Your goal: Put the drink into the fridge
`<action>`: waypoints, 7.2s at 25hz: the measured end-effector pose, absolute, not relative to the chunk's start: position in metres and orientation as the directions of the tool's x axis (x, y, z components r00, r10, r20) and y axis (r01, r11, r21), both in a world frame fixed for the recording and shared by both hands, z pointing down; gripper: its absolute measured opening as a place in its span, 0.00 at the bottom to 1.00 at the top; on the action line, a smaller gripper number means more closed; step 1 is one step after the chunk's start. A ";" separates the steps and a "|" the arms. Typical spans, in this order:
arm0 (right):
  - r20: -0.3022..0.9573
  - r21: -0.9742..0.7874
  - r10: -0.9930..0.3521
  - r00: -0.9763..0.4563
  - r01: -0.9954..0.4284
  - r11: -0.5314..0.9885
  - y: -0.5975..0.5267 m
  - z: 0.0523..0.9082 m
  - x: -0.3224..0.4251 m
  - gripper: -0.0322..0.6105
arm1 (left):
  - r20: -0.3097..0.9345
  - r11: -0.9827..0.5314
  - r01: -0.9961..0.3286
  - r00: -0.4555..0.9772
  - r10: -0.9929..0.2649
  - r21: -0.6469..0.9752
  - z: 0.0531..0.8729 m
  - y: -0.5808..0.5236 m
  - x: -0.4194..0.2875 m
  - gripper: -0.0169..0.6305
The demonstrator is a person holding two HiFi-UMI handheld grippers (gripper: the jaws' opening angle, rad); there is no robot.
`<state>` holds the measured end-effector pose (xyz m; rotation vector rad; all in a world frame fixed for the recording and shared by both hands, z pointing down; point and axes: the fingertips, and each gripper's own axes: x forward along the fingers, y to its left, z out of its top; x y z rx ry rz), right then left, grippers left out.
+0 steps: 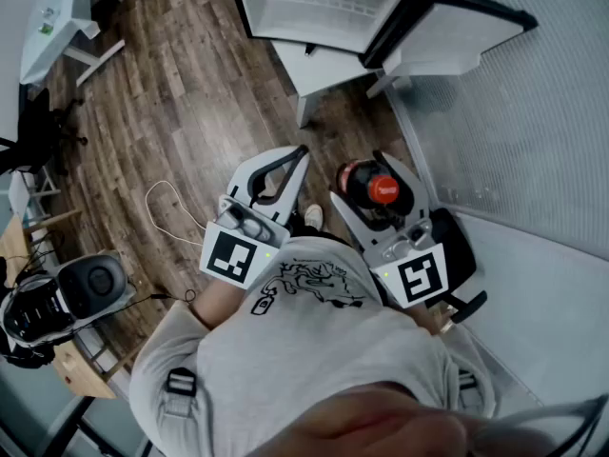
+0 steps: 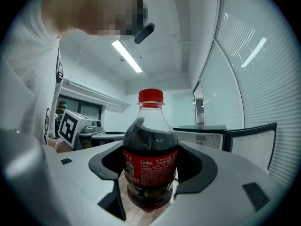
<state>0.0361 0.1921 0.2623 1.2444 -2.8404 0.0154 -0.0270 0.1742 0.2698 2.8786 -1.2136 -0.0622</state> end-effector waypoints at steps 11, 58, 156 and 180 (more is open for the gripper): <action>0.025 -0.003 -0.730 -0.684 -0.730 0.684 0.219 0.256 0.031 0.55 | -0.030 -0.694 -0.720 0.693 -0.720 0.001 0.260 0.201 -0.034 0.03; 0.021 -0.028 -0.739 -0.674 -0.739 0.673 0.069 0.272 0.016 0.55 | -0.002 -0.701 -0.713 0.701 -0.713 0.016 0.285 0.054 -0.047 0.03; 0.053 0.055 -0.761 -0.646 -0.759 0.648 -0.229 0.408 0.034 0.55 | 0.004 -0.734 -0.676 0.735 -0.678 -0.063 0.406 -0.239 -0.006 0.03; 0.061 0.030 -0.788 -0.612 -0.788 0.614 -0.320 0.442 0.051 0.55 | 0.039 -0.738 -0.666 0.739 -0.672 -0.103 0.437 -0.324 0.011 0.03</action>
